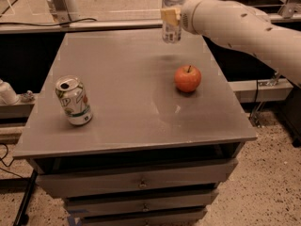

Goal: Move blue plastic bottle near apple

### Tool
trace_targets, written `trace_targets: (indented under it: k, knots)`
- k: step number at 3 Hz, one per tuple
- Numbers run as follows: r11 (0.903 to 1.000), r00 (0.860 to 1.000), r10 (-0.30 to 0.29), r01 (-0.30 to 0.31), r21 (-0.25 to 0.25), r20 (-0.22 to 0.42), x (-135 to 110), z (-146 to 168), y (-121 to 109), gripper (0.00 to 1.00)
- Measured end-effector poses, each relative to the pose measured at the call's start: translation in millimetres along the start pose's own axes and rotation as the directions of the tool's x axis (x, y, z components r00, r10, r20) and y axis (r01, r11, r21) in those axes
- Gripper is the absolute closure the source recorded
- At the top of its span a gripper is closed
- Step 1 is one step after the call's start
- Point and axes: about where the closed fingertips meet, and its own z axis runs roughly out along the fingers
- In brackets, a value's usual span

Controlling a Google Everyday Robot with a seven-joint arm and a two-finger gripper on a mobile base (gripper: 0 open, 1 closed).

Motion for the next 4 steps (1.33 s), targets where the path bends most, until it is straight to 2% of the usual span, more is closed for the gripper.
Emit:
trace_targets:
  k: [1,2,3,4]
  knots:
    - [0.9990,0.998,0.040,-0.039,0.023,-0.048,35.0,-31.0,-9.9,1.00]
    - [0.9989,0.997,0.042,-0.041,0.023,-0.058,41.7,-33.3,-10.0,1.00]
    - [0.9988,0.997,0.049,-0.049,-0.001,-0.063,43.4,-26.0,-7.9,1.00]
    - [0.9991,0.995,0.035,-0.037,-0.022,-0.095,52.0,-21.7,-29.6,1.00]
